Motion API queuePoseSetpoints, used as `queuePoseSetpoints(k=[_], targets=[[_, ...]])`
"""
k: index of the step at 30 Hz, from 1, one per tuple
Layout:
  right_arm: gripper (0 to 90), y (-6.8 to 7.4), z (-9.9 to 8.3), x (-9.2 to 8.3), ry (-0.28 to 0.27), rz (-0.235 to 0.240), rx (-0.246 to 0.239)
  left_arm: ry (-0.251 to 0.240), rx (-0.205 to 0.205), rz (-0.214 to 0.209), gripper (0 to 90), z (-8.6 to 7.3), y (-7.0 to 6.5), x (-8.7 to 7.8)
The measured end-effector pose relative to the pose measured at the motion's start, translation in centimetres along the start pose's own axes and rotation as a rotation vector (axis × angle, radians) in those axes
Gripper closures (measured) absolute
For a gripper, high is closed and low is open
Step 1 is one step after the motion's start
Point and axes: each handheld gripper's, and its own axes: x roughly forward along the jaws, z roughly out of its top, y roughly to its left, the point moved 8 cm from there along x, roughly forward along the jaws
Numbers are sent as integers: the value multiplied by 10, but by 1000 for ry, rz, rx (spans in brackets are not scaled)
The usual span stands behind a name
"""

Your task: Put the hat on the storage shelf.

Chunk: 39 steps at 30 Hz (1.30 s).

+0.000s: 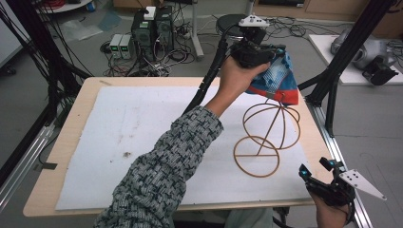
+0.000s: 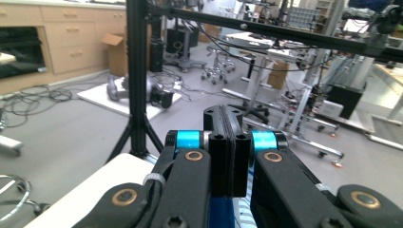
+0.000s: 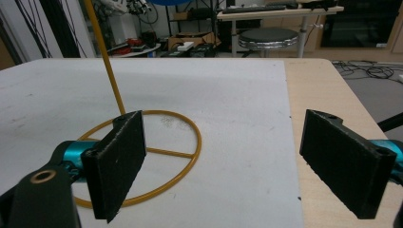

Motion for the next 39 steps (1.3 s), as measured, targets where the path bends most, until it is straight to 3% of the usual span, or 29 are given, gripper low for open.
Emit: queuePoseSetpoints(k=[7,16,20,30,39], targets=[[147,0,0,0,6,0,-3,29,14,-23,895,-1,-19,-3],[146,0,0,0,6,-1,-3,76,36,-87,894,-13,-46,-3],[146,0,0,0,7,-3,5,89,77,-94,894,-17,-56,-4],[147,0,0,0,2,-1,4,111,120,-97,894,-36,-64,-10],[148,1,-1,0,9,1,7,115,114,-127,894,-49,-75,-16]])
